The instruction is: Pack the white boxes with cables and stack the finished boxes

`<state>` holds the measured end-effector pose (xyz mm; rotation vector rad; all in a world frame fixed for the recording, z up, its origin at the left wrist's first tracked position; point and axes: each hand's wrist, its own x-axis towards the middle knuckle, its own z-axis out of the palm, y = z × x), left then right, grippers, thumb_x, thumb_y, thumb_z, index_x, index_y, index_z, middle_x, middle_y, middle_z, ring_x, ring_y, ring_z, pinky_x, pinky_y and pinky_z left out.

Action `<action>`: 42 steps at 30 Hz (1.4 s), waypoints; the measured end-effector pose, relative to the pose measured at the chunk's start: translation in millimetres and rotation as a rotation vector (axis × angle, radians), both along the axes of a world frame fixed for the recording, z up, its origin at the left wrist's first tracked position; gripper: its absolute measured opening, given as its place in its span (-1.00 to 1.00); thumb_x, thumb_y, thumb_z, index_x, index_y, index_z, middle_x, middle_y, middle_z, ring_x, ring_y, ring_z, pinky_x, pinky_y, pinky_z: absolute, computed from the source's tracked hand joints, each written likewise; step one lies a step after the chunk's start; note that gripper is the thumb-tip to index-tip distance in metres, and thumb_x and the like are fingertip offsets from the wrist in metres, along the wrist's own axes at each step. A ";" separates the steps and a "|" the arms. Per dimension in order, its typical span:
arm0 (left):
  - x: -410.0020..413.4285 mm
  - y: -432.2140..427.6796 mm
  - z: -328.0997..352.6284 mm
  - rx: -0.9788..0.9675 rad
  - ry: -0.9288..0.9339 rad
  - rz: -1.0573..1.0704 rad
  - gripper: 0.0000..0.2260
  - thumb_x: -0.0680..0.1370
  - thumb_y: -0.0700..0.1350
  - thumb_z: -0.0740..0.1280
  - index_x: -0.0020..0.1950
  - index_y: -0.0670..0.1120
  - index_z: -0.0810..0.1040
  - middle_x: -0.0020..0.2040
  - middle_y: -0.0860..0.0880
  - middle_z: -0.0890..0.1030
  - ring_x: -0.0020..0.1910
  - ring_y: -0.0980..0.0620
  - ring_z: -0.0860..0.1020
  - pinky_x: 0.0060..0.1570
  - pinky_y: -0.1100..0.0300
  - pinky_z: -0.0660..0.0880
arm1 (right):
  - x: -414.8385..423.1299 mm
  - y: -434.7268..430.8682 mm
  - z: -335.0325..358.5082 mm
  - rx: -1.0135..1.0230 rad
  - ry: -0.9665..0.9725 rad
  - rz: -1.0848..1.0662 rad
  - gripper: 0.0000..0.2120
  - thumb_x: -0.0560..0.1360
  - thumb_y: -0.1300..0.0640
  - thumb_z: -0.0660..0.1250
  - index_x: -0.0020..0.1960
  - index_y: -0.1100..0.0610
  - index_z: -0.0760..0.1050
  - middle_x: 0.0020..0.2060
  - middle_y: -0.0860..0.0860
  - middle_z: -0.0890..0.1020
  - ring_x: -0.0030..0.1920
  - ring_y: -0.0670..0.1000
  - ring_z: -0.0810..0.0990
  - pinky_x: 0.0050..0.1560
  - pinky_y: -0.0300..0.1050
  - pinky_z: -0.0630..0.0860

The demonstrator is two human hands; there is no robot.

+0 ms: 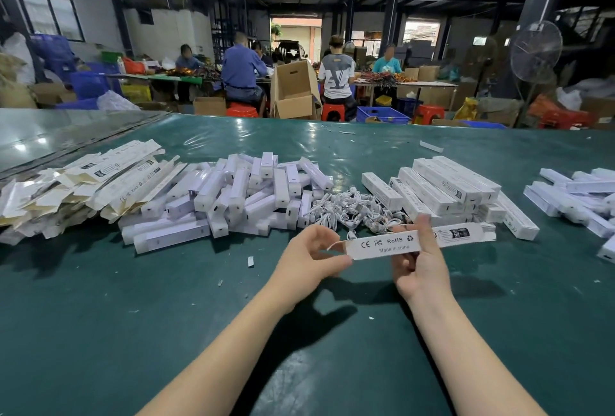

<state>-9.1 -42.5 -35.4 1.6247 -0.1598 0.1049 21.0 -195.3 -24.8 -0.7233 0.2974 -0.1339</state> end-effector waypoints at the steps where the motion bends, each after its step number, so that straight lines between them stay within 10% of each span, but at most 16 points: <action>1: 0.4 -3.7 0.3 -0.096 0.026 0.040 -0.78 0.41 -0.36 0.40 -0.14 -0.10 0.43 -0.22 0.00 0.60 -0.37 0.11 0.51 -0.24 0.25 0.51 | 0.2 -0.1 -0.4 0.032 -0.009 0.005 -0.76 0.46 0.01 0.34 -0.31 0.10 0.41 -0.56 -0.03 0.59 -0.61 -0.18 0.49 -0.69 -0.40 0.24; 7: 1.8 -17.4 4.2 -0.646 0.196 0.160 -0.78 0.45 -0.43 0.31 -0.15 -0.14 0.36 -0.23 -0.11 0.56 -0.23 0.02 0.55 -0.31 0.32 0.57 | 0.4 8.3 -1.9 0.070 -0.037 0.051 -0.80 0.37 0.00 0.37 -0.28 0.09 0.44 -0.51 -0.05 0.62 -0.54 -0.17 0.55 -0.58 -0.40 0.39; 18: -2.6 -19.8 0.4 0.100 -0.182 0.294 -0.79 0.53 -0.27 0.26 -0.19 0.03 0.41 -0.03 -0.09 0.49 -0.19 0.09 0.50 0.05 -0.03 0.51 | -4.9 14.2 -1.2 0.097 0.019 0.078 -0.80 0.45 0.08 0.37 -0.29 0.13 0.45 -0.56 -0.04 0.56 -0.59 -0.15 0.51 -0.64 -0.39 0.35; 24: 0.6 -8.7 0.9 -0.038 -0.159 0.320 -0.80 0.48 -0.31 0.31 -0.27 -0.07 0.39 -0.37 0.09 0.46 -0.42 0.24 0.40 -0.19 0.06 0.47 | -6.5 16.6 2.5 0.211 -0.033 0.175 -0.88 0.46 0.16 0.34 -0.23 0.15 0.46 -0.52 0.02 0.54 -0.59 -0.12 0.52 -0.56 -0.28 0.49; 32: -0.1 -2.1 3.6 -0.193 -0.151 0.084 -0.82 0.37 -0.36 0.44 -0.23 -0.12 0.51 -0.28 -0.01 0.59 -0.25 0.02 0.53 0.08 -0.04 0.49 | -0.6 11.9 0.3 0.113 0.055 0.089 -0.82 0.45 0.09 0.37 -0.26 0.12 0.45 -0.64 -0.09 0.44 -0.73 -0.15 0.23 -0.63 -0.35 0.42; 42: -0.1 3.5 9.0 -0.219 -0.133 0.168 -0.76 0.41 -0.31 0.42 -0.38 -0.02 0.55 -0.33 0.14 0.64 -0.36 0.23 0.54 -0.38 0.34 0.50 | -3.9 16.2 2.3 0.164 0.086 0.212 -0.77 0.43 0.02 0.37 -0.27 0.13 0.41 -0.59 -0.04 0.52 -0.74 -0.17 0.26 -0.63 -0.33 0.44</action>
